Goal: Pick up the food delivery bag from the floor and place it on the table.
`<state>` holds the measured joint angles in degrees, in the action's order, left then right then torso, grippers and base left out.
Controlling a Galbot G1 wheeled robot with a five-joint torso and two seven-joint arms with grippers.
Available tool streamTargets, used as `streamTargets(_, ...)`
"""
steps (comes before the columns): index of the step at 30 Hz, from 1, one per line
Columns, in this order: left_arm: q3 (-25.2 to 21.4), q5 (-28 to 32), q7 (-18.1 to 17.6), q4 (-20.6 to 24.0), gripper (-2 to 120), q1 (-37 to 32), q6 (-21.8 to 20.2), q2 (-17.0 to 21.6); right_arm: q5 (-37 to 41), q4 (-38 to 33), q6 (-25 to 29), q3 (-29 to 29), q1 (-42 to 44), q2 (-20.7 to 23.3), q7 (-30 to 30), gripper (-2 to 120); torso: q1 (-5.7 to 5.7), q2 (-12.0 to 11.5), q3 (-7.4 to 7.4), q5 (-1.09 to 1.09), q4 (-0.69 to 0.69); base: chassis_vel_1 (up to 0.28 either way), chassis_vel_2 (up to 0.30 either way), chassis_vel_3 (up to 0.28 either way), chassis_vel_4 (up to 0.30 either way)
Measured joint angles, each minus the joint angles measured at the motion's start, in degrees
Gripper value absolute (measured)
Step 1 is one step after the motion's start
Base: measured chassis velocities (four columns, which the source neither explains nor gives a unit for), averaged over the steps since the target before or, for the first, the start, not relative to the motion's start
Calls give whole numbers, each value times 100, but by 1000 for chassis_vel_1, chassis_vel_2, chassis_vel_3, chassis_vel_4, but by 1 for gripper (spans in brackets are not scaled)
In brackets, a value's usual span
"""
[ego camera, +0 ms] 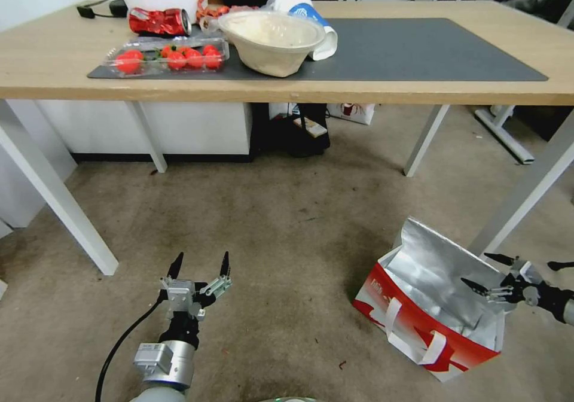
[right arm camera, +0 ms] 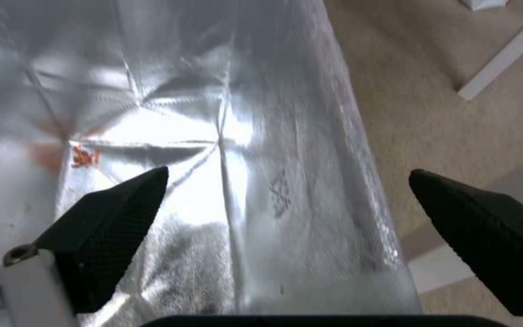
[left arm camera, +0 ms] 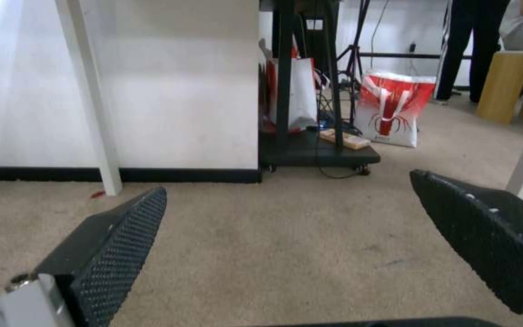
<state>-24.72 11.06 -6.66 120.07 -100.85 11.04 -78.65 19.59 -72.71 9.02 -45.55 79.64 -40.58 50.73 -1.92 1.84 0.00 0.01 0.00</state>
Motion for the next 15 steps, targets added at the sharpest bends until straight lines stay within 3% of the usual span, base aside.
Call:
streamTargets(9,-14,19,-7,-63,100,10,30,-5,-236,476,21,233,-351,20,96,100,0,2,0,-1,0,0,0,0,0)
streamTargets(15,-45,41,-15,-63,100,0,63,12,-282,612,-44,290,-448,-60,180,86,0,3,0,-1,0,0,0,0,0)
